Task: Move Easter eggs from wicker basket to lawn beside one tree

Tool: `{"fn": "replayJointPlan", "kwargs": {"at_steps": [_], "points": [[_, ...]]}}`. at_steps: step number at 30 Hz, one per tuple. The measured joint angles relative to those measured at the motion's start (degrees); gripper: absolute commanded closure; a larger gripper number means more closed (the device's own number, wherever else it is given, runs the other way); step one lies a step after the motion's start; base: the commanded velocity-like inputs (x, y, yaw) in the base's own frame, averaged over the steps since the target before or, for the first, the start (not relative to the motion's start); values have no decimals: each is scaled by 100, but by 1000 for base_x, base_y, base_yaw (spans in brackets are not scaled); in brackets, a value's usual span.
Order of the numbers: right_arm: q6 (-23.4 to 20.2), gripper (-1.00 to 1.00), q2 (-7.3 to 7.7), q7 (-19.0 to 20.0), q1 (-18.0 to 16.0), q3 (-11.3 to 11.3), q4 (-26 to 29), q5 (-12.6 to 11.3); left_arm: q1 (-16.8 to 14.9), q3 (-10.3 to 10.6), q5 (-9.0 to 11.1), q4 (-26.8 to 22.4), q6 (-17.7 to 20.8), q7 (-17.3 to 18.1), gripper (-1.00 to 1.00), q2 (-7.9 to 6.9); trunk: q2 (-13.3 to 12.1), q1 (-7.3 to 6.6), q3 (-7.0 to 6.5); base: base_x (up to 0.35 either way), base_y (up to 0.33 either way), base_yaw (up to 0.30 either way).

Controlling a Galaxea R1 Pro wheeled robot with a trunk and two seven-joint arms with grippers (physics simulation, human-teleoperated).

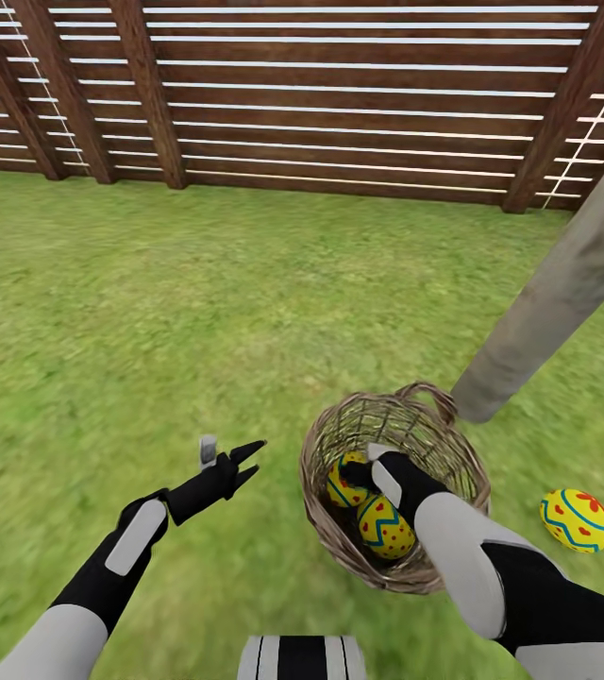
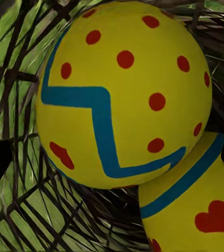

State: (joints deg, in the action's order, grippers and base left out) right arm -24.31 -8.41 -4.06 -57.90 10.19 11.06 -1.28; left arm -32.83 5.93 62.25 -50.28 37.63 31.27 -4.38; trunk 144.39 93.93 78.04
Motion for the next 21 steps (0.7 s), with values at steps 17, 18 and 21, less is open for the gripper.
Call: {"fn": "replayJointPlan", "kwargs": {"at_steps": [17, 18, 21], "points": [[-141, -100, 36, -102, -326, -3, 66, 10, 16, -244, -22, 15, -14, -1, -100, -128, 4, 8, 66, 0, 0, 0], [-139, -100, 37, -102, -326, -3, 67, 10, 16, -243, -31, 16, -13, -9, -100, -125, 5, 11, 88, 0, 0, 0], [-136, -100, 37, -109, -326, 2, 61, 5, 16, -245, -50, 17, -12, -20, -100, -125, 9, 19, 155, 0, 0, 0]]}}
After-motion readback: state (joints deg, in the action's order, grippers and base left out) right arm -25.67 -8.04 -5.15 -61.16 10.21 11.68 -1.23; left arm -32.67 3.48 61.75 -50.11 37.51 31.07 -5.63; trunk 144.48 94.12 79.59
